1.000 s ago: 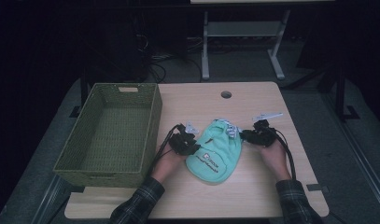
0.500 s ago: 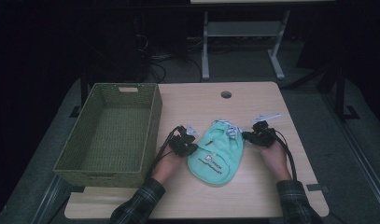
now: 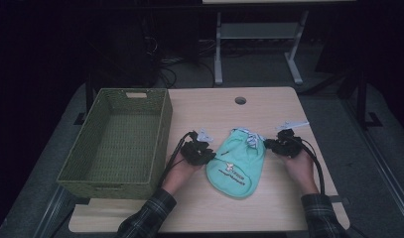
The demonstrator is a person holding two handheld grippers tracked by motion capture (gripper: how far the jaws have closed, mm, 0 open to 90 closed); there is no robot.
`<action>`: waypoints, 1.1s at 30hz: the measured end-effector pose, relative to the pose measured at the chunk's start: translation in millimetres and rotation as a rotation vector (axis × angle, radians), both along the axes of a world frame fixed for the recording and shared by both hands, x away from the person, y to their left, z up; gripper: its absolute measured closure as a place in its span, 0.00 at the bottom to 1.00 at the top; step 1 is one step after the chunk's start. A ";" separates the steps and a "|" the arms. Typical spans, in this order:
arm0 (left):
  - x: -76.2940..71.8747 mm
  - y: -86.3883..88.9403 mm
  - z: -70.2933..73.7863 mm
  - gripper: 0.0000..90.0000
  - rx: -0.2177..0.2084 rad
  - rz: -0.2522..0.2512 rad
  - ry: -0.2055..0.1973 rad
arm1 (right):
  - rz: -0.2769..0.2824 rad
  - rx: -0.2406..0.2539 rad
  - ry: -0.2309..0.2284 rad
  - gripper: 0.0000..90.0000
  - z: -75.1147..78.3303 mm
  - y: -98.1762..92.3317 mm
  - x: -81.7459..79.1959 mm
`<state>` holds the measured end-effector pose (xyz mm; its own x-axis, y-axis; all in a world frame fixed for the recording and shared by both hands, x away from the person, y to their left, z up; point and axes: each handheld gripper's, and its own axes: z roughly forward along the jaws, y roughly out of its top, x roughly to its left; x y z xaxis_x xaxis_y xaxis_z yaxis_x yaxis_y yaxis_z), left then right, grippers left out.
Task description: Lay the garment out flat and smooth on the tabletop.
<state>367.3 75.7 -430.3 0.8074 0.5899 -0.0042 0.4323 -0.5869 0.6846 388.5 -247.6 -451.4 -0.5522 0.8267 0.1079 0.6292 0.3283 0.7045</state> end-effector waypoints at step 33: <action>27.9 -22.6 -29.6 0.99 0.050 -0.115 0.065 | 0.194 -0.004 0.068 1.00 -15.9 39.3 -68.0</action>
<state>395.2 53.2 -459.9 0.8686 0.4946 -0.0319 0.4031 -0.6676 0.6260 320.5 -208.3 -467.3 -0.6924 0.7063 0.1477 0.6004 0.4504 0.6609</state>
